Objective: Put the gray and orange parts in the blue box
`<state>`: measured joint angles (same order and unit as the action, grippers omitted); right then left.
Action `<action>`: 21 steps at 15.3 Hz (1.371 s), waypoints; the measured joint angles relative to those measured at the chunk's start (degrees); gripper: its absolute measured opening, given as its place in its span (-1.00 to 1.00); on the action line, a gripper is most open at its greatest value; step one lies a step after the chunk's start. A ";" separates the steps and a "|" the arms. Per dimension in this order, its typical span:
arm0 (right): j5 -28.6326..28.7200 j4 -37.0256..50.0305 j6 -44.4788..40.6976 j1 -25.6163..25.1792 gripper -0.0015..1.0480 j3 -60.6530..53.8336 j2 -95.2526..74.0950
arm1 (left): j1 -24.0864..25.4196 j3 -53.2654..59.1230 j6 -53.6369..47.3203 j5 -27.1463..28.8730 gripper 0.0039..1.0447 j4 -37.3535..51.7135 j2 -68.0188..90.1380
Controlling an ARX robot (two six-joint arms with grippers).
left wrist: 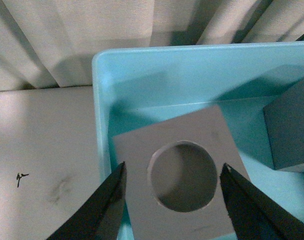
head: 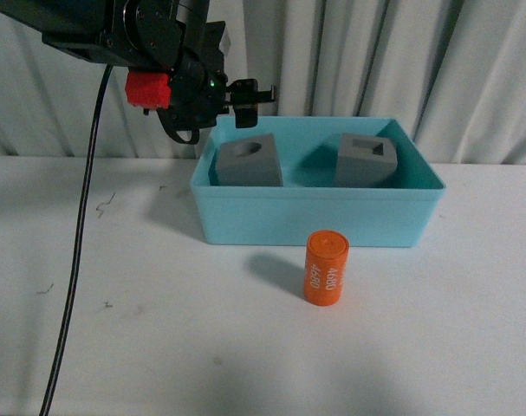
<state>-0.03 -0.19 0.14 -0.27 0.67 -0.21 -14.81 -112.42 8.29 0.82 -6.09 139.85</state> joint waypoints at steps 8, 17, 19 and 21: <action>0.00 -0.02 0.00 0.00 0.87 0.00 0.00 | 0.46 27.10 9.79 -3.41 0.88 10.27 -26.49; 0.02 -0.02 0.00 0.00 0.87 0.00 0.00 | 38.12 102.82 10.49 -17.81 0.69 -1.49 -110.44; 0.09 -0.07 0.00 0.00 0.87 0.00 0.00 | 36.46 111.86 -1.07 -22.23 0.24 10.05 -131.60; 0.02 -0.04 0.00 0.00 0.87 0.00 0.02 | 30.45 111.86 -5.99 -16.76 -0.25 8.44 -137.63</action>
<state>-0.01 -0.23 0.14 -0.27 0.67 -0.19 15.64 -0.56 2.31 -15.94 2.35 2.22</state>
